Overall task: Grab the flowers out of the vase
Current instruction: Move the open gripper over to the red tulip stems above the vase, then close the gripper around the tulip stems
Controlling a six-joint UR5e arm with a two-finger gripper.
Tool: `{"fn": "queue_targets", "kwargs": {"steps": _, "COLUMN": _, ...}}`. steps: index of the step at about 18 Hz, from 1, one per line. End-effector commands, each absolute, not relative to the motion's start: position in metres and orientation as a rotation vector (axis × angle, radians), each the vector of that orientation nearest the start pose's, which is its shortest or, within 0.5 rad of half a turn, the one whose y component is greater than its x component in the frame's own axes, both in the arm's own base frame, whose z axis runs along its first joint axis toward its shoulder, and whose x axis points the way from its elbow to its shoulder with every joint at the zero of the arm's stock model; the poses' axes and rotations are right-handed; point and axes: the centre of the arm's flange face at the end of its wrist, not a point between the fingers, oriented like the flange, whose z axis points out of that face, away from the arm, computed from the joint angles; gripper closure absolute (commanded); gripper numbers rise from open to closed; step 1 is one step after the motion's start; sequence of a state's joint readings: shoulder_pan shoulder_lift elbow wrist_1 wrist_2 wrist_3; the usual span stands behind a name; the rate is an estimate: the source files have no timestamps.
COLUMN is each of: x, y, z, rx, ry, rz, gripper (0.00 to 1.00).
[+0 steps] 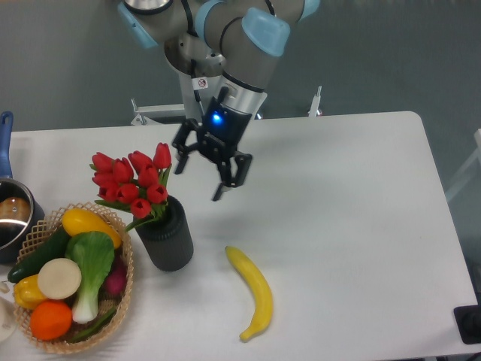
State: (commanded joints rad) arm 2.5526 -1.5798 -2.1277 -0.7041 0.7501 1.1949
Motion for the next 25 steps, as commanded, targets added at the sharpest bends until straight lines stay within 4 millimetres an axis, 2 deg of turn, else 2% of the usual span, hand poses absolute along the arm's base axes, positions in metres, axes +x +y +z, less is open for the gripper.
{"fn": "queue_targets", "kwargs": {"steps": 1, "x": -0.261, "y": 0.424, "z": 0.337, "rx": -2.25, "ry": 0.404, "rz": -0.164, "gripper": 0.0}}
{"fn": "queue_targets", "kwargs": {"steps": 2, "x": -0.252, "y": 0.433, "z": 0.335, "rx": -2.23, "ry": 0.441, "rz": -0.189, "gripper": 0.0}}
{"fn": "queue_targets", "kwargs": {"steps": 4, "x": -0.249, "y": 0.439, "z": 0.329, "rx": -2.205, "ry": 0.444, "rz": -0.225, "gripper": 0.0}}
{"fn": "queue_targets", "kwargs": {"steps": 8, "x": -0.247, "y": 0.448, "z": 0.333, "rx": -2.086, "ry": 0.442, "rz": -0.309, "gripper": 0.0}}
{"fn": "queue_targets", "kwargs": {"steps": 14, "x": -0.25, "y": 0.452, "z": 0.335, "rx": -2.086, "ry": 0.422, "rz": -0.323, "gripper": 0.01}}
{"fn": "queue_targets", "kwargs": {"steps": 15, "x": -0.248, "y": 0.451, "z": 0.335, "rx": -2.089, "ry": 0.408, "rz": -0.332, "gripper": 0.14}}
{"fn": "queue_targets", "kwargs": {"steps": 17, "x": -0.246, "y": 0.449, "z": 0.331, "rx": -2.094, "ry": 0.393, "rz": -0.347, "gripper": 0.55}}
{"fn": "queue_targets", "kwargs": {"steps": 19, "x": -0.245, "y": 0.449, "z": 0.332, "rx": -2.093, "ry": 0.392, "rz": -0.347, "gripper": 0.89}}
{"fn": "queue_targets", "kwargs": {"steps": 20, "x": -0.246, "y": 0.449, "z": 0.333, "rx": -2.09, "ry": 0.394, "rz": -0.345, "gripper": 1.0}}
{"fn": "queue_targets", "kwargs": {"steps": 23, "x": -0.249, "y": 0.449, "z": 0.338, "rx": -2.086, "ry": 0.389, "rz": -0.337, "gripper": 1.0}}
{"fn": "queue_targets", "kwargs": {"steps": 25, "x": -0.252, "y": 0.45, "z": 0.35, "rx": -2.074, "ry": 0.358, "rz": -0.342, "gripper": 1.0}}
